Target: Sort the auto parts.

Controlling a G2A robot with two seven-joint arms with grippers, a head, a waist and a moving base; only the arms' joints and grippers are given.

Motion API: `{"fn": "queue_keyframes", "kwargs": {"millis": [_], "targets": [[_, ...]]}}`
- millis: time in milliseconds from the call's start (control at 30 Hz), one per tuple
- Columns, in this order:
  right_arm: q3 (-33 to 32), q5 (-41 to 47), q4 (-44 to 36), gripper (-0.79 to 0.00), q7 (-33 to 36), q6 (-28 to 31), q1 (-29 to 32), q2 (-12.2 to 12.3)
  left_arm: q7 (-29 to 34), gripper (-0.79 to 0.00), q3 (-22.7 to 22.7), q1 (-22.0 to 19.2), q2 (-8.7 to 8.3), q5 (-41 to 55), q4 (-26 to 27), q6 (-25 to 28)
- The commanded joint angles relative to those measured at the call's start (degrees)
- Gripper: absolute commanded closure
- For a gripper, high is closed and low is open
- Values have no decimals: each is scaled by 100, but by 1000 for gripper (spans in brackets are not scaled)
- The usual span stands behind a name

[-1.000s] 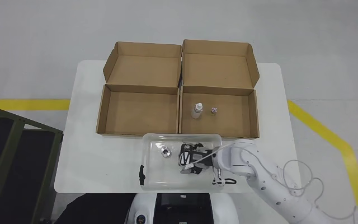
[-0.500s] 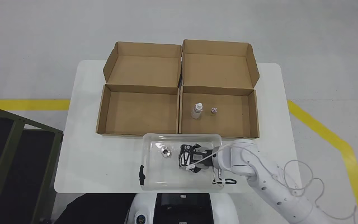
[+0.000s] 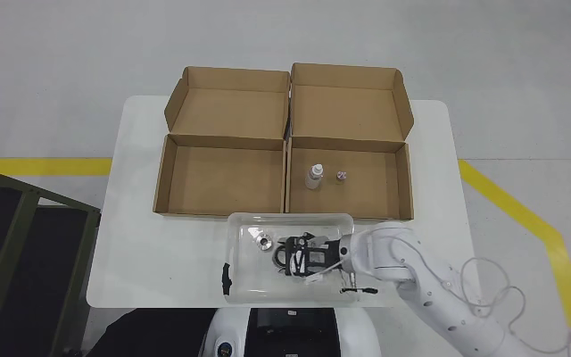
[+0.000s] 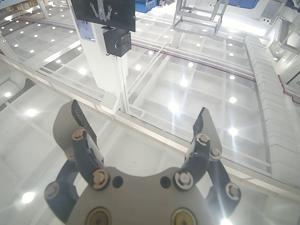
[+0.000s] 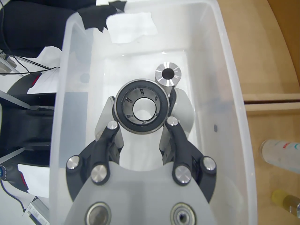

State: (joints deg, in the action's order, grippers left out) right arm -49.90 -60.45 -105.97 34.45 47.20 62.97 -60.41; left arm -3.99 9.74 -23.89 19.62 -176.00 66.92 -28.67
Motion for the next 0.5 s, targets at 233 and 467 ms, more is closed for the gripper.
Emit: {"fn": "queue_keyframes", "kwargs": {"millis": [233, 467], "targets": [[52, 159, -526, 0, -51, 71, -232, -29, 0, -785, 0, 0, 0, 0, 0, 0], [78, 412, -754, 0, -478, -33, -606, -116, 0, -785, 0, 0, 0, 0, 0, 0]]}}
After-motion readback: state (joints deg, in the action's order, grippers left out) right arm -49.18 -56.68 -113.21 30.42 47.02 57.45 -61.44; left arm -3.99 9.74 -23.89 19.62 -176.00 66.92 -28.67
